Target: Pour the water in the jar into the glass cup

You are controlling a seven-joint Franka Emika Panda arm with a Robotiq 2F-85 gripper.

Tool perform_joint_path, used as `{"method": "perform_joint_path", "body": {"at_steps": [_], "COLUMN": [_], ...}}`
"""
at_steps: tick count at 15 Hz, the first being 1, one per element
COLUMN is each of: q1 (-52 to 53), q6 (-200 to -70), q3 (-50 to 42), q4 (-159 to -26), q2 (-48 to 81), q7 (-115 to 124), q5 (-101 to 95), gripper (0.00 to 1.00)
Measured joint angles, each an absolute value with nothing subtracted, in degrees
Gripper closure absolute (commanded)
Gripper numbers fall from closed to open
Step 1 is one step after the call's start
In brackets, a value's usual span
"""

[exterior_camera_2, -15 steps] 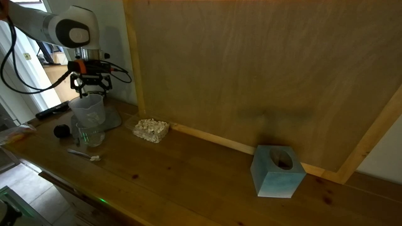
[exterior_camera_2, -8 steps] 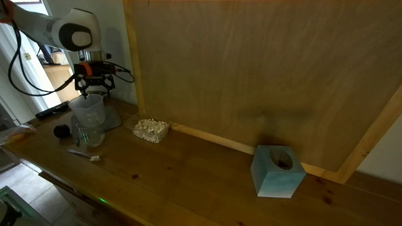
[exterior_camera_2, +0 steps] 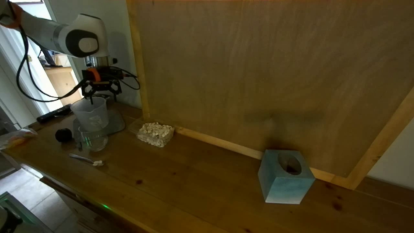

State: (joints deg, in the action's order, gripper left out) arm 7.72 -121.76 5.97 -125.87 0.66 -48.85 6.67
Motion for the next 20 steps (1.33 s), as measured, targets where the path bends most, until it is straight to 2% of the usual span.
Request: {"method": "perform_joint_path", "body": {"at_steps": [2, 4, 14, 20], "q1": [7.72, 7.71, 7.47, 7.23], "q6": [-122.13, -122.45, -123.72, -123.96], "q3": [5.98, 5.98, 5.98, 5.98], "q4": [-125.84, -125.84, -125.83, -125.83], "q2": [1.25, 1.75, 2.41, 2.4], "q7": [-49.04, -49.07, -49.07, -49.07], "q5": [6.67, 6.67, 6.68, 6.82], "gripper": [0.0, 0.28, 0.99, 0.99]}}
